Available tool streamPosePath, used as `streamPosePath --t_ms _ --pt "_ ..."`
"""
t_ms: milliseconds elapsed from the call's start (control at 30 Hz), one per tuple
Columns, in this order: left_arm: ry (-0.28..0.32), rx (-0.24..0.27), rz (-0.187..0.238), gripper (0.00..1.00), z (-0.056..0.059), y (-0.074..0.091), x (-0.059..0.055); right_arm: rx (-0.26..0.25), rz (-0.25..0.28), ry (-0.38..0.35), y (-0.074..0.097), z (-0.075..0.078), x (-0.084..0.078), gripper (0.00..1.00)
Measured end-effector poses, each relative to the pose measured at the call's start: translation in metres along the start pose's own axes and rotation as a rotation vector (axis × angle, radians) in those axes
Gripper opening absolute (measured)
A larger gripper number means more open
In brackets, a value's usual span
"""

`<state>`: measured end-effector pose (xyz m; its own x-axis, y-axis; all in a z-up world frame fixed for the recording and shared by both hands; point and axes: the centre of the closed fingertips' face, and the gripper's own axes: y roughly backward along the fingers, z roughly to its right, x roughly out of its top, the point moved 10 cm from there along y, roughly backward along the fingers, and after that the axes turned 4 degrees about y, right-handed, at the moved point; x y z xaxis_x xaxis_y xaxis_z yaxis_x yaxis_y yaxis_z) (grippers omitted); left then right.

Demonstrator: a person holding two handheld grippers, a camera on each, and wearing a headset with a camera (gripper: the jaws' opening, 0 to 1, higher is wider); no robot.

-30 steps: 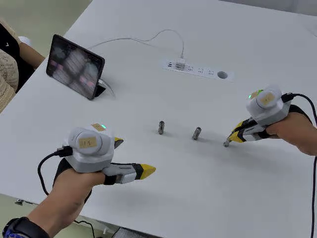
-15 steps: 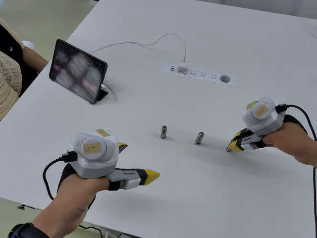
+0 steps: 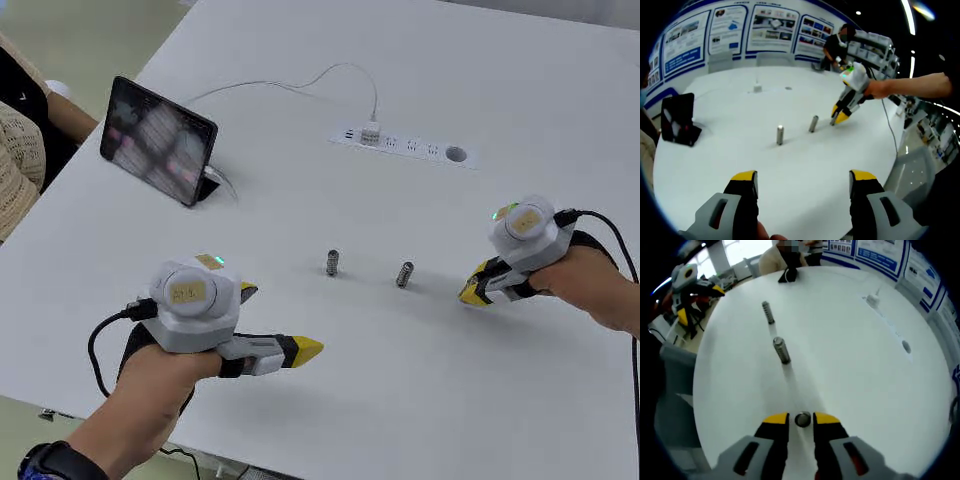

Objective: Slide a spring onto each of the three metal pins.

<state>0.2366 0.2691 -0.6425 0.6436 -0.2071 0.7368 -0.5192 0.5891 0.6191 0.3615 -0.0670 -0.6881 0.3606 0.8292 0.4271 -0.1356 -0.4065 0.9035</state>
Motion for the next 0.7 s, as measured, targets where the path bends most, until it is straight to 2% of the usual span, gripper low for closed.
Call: streamPosePath --t_ms 233,433,700 --pt "-0.009 -0.009 0.009 0.76 0.001 -0.002 0.005 -0.02 0.028 -0.056 0.008 -0.001 -0.009 0.27" --pt "-0.012 -0.011 0.018 0.77 0.002 -0.002 0.009 -0.038 0.077 -0.13 0.015 -0.007 -0.016 0.3" --pt "-0.009 -0.01 0.032 0.78 -0.002 -0.002 0.014 -0.057 0.149 -0.214 0.024 -0.017 -0.019 0.4"
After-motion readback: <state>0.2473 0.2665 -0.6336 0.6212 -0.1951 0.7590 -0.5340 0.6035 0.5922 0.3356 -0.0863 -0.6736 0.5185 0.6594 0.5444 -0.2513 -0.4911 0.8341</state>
